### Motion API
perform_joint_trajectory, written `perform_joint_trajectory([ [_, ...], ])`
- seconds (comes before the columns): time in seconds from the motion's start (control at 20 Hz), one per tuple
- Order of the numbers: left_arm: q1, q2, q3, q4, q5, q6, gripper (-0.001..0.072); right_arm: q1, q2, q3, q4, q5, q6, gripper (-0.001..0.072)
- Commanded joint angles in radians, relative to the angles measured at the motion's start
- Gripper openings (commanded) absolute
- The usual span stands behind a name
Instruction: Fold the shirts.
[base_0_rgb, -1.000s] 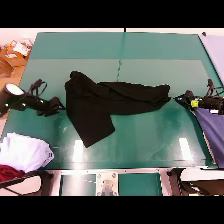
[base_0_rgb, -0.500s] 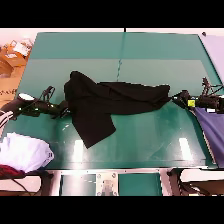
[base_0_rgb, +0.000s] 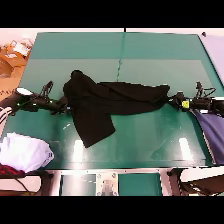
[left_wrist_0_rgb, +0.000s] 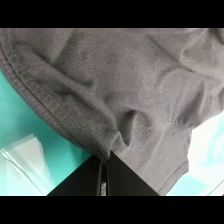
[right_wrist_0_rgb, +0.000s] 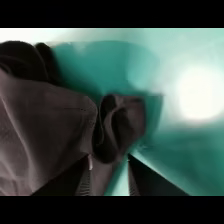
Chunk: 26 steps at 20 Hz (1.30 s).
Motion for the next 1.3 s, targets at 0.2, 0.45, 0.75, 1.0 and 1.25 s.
perform_joint_trajectory([
  [0.2,0.001,0.028,0.065,-0.004,-0.067,-0.002,0.0031,0.037,-0.002,0.130,0.037,0.119,0.020,0.0022],
  [0.45,0.000,0.250,0.356,-0.011,-0.166,-0.055,0.0030,0.010,0.306,0.317,0.065,0.231,0.128,0.0022],
  [0.75,0.000,0.564,0.935,-0.037,-0.099,-0.053,0.0031,-0.023,0.737,0.639,0.116,0.072,0.298,0.0022],
  [1.0,0.000,0.681,1.241,-0.029,-0.083,-0.053,0.0031,-0.121,0.999,0.750,0.111,-0.153,0.347,0.0023],
  [1.25,0.000,0.692,1.225,0.122,-0.093,-0.155,0.0032,-0.142,1.073,0.752,-0.048,-0.187,0.377,0.0023],
])
